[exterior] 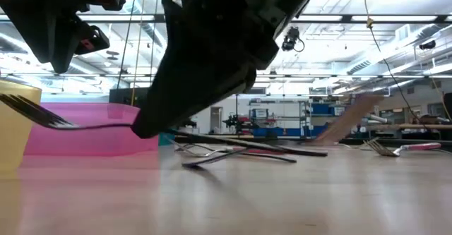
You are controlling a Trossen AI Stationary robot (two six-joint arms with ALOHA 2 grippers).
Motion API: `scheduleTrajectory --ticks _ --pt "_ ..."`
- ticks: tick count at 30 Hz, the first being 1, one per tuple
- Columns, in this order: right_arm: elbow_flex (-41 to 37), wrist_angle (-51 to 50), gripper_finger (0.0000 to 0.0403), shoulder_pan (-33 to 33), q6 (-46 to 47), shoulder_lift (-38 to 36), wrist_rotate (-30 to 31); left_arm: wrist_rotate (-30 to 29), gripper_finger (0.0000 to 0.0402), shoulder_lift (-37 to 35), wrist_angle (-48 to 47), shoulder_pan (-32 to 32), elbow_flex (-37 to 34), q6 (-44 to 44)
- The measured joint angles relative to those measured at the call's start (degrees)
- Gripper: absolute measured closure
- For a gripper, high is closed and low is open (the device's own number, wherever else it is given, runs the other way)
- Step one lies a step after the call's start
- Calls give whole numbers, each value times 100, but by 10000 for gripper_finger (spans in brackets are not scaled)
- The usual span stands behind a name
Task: Sort silverware by color (type)
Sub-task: Put the bottom left black fork into the yellow bin
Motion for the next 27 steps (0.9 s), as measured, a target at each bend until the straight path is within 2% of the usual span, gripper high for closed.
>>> scheduleTrajectory --ticks 7,20,27 --pt "-2 5 392 11 247 6 4 1 299 0 -1 0 0 0" --pt "3 29 392 24 714 -5 456 -66 299 0 0 0 0 -130" --pt "7 -401 392 121 768 -412 1290 -296 299 0 81 -118 0 -149"
